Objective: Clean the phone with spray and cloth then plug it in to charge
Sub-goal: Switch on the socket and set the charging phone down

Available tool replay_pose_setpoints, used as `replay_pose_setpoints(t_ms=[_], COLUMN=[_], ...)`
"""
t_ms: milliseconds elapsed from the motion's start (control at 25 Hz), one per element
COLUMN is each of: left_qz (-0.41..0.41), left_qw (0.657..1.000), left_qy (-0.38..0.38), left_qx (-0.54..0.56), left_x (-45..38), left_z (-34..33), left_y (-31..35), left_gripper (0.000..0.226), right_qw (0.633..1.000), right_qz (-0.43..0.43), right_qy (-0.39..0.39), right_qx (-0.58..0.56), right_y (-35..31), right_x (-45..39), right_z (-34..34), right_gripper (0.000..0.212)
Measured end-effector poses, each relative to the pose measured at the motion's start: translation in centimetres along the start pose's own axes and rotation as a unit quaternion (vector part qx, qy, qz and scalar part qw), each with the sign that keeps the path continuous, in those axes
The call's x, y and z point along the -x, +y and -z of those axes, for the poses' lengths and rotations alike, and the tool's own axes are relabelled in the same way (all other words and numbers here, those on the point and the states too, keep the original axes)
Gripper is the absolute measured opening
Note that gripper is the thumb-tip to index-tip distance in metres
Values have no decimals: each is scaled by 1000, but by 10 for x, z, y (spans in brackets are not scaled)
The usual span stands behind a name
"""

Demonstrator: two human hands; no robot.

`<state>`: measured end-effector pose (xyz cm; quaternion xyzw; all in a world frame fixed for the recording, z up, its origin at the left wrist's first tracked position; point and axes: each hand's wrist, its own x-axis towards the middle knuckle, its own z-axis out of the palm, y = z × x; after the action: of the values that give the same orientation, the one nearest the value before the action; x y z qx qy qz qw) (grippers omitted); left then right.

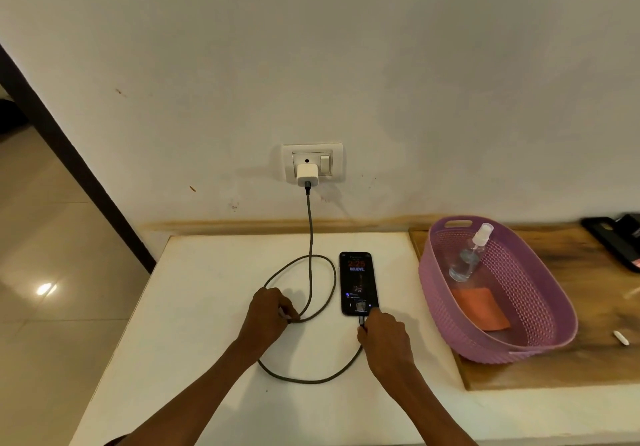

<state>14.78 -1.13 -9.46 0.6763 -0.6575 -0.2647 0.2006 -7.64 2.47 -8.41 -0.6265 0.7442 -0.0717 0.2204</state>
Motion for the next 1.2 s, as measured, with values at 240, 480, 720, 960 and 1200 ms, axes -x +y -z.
replay_pose_setpoints(t_ms=[240,480,720,960,1200], left_qz=[-1,-13,-23,-29,40], left_qw=[1000,1000,999,998,978], left_qy=[4,8,26,43,200], left_qx=[-6,22,23,46,30], left_x=[2,4,7,4,0], left_z=[-2,0,1,8,26], left_y=[2,6,7,7,3], left_gripper=[44,32,35,40,39], right_qw=[1000,1000,1000,1000,993], right_qz=[6,15,27,12,-16], right_qy=[-2,6,13,10,-108], right_qx=[0,0,5,-2,-33], right_y=[-3,-2,-1,2,-4], right_x=[-9,-10,-9,-4,28], right_z=[1,0,0,6,-10], right_gripper=[31,35,37,34,83])
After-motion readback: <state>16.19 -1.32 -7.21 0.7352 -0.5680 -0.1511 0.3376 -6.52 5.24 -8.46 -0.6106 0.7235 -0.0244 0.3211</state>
